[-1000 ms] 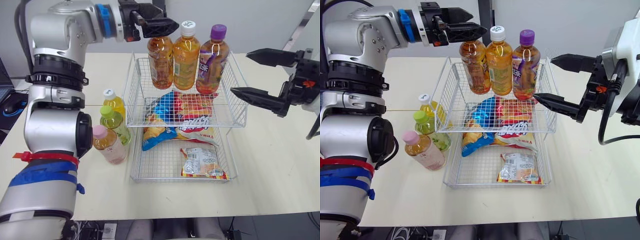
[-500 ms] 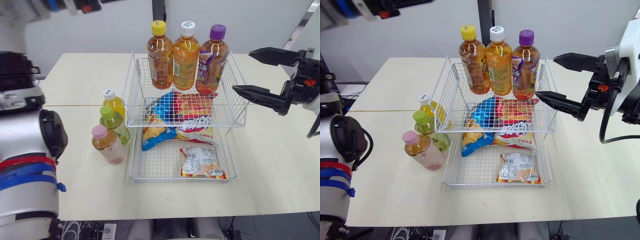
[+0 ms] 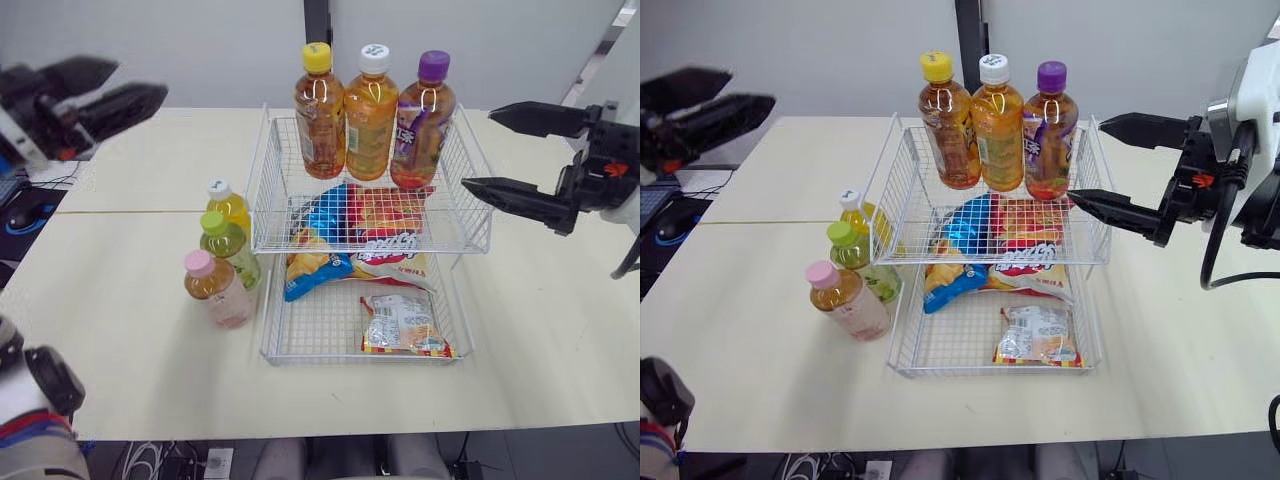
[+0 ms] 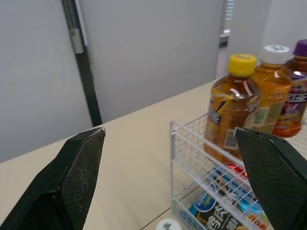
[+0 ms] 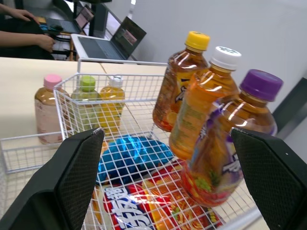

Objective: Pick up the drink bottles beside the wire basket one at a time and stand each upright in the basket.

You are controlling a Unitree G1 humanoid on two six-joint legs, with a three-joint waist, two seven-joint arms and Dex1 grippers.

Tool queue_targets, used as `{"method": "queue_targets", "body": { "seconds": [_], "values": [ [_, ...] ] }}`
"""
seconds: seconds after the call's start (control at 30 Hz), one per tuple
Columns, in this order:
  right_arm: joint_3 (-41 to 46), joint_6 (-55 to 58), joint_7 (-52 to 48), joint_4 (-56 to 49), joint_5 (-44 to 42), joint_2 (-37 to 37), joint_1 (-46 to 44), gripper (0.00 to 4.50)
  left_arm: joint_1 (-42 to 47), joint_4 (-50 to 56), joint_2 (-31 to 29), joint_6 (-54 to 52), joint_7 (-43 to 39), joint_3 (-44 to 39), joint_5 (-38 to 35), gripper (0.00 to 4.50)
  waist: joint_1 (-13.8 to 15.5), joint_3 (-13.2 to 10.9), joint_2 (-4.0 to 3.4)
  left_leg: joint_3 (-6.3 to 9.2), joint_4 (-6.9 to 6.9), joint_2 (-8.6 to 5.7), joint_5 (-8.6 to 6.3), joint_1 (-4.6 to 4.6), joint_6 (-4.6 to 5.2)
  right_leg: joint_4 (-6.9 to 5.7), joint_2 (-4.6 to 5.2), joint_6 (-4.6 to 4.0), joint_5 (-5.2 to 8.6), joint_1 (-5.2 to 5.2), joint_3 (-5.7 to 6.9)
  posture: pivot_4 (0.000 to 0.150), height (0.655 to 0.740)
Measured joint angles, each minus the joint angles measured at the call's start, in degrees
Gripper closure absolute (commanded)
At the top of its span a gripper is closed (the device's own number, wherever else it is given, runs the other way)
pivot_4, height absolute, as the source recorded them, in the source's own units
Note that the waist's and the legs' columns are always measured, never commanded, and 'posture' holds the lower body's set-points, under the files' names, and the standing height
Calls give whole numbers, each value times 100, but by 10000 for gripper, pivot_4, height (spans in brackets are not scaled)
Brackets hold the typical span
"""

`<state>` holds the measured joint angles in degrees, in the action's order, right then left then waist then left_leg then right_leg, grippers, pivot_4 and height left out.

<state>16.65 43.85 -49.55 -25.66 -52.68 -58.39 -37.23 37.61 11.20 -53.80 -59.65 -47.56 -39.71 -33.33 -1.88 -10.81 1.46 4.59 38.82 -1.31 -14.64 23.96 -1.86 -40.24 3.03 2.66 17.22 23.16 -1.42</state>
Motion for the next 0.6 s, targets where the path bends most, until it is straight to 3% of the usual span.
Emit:
{"method": "queue_targets", "body": {
  "seconds": [0.13, 0.33, 0.43, 0.6],
  "values": [
    [-260, -221, -311, 28, 93, 112, -51, 0, -1088, 163, 138, 441, 221, -920, 144, 200, 9, 0, 0, -3, -1, 0, 0, -3, 0, 2, 2, 0, 0, -1, -2, 1500, 7400],
    [-607, -312, -713, 143, 131, 225, -292, 0, -3234, 497, 279, 613, -299, -1894, -62, 200, 21, 1, -1, -6, -5, 2, -2, -7, 0, 10, 8, 0, 0, -4, -6, 1500, 7400],
    [-860, -301, -953, 123, 132, 269, -328, 0, -4361, 867, 546, 930, -768, -2100, -84, 200, 22, 2, -2, -9, -9, 2, -2, -10, 0, 17, 10, -1, 0, -5, -27, 1500, 7400],
    [-1293, -262, -1116, 80, 158, 485, -510, 0, -5092, 1824, 754, 896, -929, -2126, -647, 200, 74, 5, -1, -3, -8, 2, -2, -14, 0, 21, 9, 2, -4, -14, -36, 1500, 7400]
  ]
}}
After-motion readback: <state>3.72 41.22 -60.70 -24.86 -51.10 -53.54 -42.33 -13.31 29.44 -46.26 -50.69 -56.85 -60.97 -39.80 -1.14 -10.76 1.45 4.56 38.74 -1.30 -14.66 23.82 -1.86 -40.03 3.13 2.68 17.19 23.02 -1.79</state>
